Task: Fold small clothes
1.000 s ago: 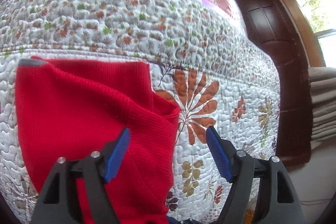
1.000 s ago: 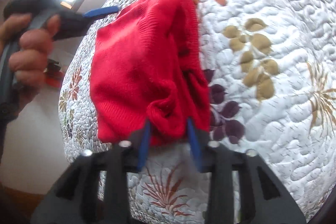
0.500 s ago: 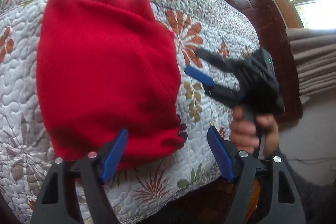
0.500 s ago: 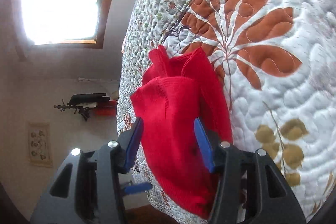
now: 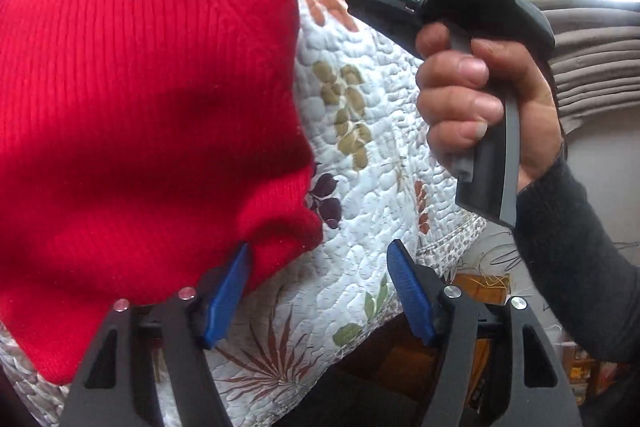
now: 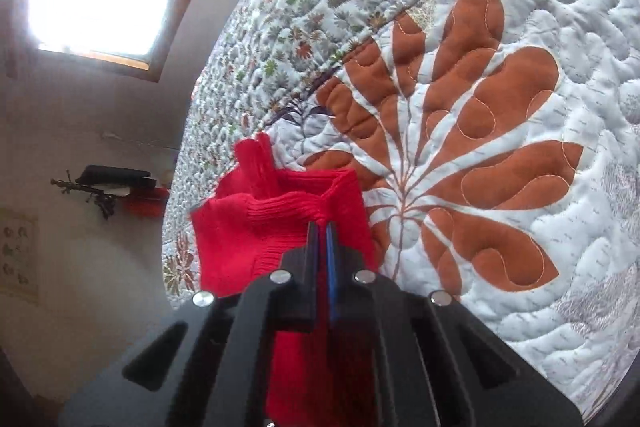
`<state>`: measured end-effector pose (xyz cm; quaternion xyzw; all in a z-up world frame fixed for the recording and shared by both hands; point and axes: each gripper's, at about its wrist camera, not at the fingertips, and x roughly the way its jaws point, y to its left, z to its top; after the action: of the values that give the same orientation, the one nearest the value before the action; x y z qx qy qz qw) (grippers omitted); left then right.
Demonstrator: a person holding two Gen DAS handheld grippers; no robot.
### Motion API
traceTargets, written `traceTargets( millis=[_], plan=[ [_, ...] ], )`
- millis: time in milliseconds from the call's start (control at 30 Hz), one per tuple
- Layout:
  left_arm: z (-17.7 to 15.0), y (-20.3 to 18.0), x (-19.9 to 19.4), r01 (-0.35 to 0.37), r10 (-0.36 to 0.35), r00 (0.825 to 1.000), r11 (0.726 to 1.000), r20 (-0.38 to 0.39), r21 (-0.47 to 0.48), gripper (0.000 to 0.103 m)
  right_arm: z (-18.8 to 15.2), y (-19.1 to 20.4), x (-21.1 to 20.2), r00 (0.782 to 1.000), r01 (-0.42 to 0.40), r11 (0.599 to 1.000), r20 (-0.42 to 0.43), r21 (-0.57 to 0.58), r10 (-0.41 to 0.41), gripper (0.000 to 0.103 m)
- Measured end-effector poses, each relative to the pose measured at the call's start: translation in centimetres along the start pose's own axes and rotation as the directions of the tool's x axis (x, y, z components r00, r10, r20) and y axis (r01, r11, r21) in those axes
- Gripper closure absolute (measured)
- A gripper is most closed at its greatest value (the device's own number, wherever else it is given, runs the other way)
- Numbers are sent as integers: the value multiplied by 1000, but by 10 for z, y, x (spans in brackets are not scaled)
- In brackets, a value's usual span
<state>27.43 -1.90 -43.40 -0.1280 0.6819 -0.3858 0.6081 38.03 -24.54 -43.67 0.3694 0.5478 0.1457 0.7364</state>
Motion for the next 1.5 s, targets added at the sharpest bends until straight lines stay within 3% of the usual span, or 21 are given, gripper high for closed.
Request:
traceTargets(
  millis=[67,233,367,533,567,633,800,900,967,1033,1100,1200,1267,1300,1333,1433,1467,1500],
  plan=[
    [-1,0,0,6,-6,1000,1000,-10,0,33,-2,-3,4,1000,8,1000,0,-2,-8,100],
    [-1,-7,-23,72,-72,997,997,35,9,33,-29,9,-36,999,-27,999,27,-25,28,73],
    [-8,-10,-40,93,-94,994,996,60,16,33,-92,8,-58,997,6,997,-81,-75,-12,72],
    [-19,2,-46,93,-91,994,996,61,-20,33,-150,6,-50,978,-3,996,-210,-84,-14,70],
    [-21,6,-47,91,-89,994,995,64,-36,33,-154,4,-46,975,9,996,-218,-85,-27,70],
    [-24,13,-51,89,-85,994,994,69,-55,33,-157,1,-35,967,54,993,-243,-103,-78,99],
    [-19,4,-41,100,-98,993,994,65,-37,33,-155,-17,-38,966,78,996,-242,-48,-87,99],
    [-12,1,-25,99,-98,994,995,45,-20,33,-148,-15,-41,967,24,999,-254,-33,-31,92],
    [-7,-1,-14,97,-97,995,995,30,-6,33,-132,-6,-50,974,-6,999,-228,-41,-3,90],
    [-2,-3,-5,99,-99,995,995,23,8,33,-109,-1,-61,984,-16,998,-178,-60,5,80],
    [2,-3,6,94,-94,995,996,13,9,33,-86,11,-58,986,-52,995,-165,-91,36,80],
    [3,0,17,81,-81,997,997,4,-3,32,-63,34,-31,966,-141,979,-237,-144,105,80],
    [3,2,20,78,-78,997,997,8,-13,30,-60,38,-8,955,-122,974,-291,-190,63,80],
    [2,4,20,77,-77,997,997,9,-22,30,-61,31,-3,950,-108,974,-310,-200,42,86],
    [2,5,20,78,-77,997,997,10,-29,30,-59,24,1,951,-82,976,-310,-202,15,102],
    [-4,4,9,77,-77,997,996,16,-47,29,-49,4,-9,963,-39,987,-271,-155,-4,103],
    [-7,4,1,84,-83,996,995,29,-57,27,-46,1,-18,970,-25,989,-245,-148,-12,96],
    [-11,5,-11,91,-87,995,993,51,-69,25,-42,0,-28,975,-5,989,-219,-147,-27,82]
  ],
)
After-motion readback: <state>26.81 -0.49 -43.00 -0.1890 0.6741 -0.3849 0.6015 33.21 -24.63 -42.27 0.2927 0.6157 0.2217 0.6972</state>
